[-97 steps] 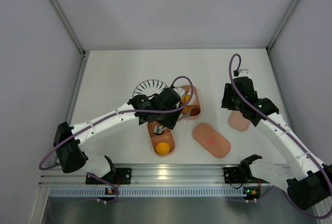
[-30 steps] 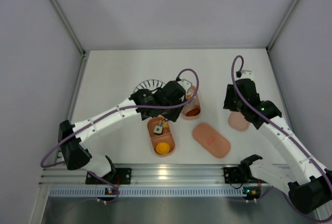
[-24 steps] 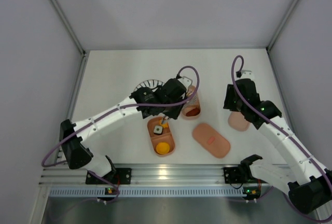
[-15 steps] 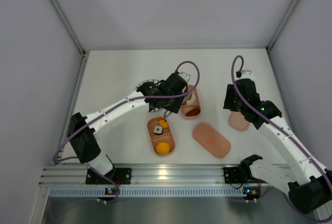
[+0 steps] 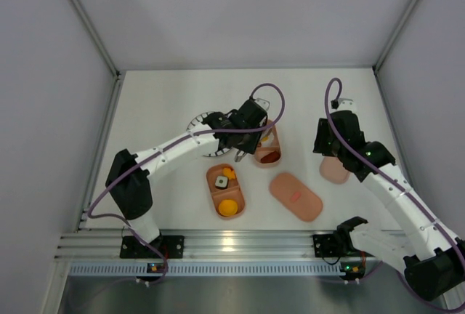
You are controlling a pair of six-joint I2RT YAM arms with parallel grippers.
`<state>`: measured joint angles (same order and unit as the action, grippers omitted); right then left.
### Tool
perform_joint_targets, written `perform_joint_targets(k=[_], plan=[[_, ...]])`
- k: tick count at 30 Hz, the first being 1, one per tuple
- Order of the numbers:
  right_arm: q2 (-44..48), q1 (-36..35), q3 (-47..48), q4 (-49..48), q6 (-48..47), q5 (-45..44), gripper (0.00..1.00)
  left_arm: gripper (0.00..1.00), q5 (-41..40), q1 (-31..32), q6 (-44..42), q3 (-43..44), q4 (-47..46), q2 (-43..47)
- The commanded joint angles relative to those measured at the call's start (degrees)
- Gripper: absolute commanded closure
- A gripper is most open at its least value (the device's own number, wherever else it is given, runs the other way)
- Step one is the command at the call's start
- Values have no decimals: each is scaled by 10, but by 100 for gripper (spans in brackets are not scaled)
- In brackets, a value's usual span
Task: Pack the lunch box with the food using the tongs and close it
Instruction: Place the fake food in the packing box.
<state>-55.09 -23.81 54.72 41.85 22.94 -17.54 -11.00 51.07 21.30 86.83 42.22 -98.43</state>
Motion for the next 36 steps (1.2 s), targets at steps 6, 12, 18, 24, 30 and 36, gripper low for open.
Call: perform_joint_targets(k=[6, 12, 18, 24, 30, 36], plan=[[15, 6, 1, 17, -6, -9, 56, 64, -2, -3, 4, 26, -50, -15], [19, 6, -2, 17, -4, -10, 56, 57, 11, -3, 3, 19, -54, -19], [20, 6, -1, 20, -4, -9, 56, 49, 16, -3, 1, 10, -53, -12], [22, 7, -2, 22, -2, -9, 56, 46, 24, -3, 1, 4, -52, 9], [23, 7, 1, 24, -3, -11, 56, 46, 20, -3, 3, 1, -48, 47], [24, 6, 0, 30, 2, -16, 56, 46, -1, -3, 10, -3, -26, 100]])
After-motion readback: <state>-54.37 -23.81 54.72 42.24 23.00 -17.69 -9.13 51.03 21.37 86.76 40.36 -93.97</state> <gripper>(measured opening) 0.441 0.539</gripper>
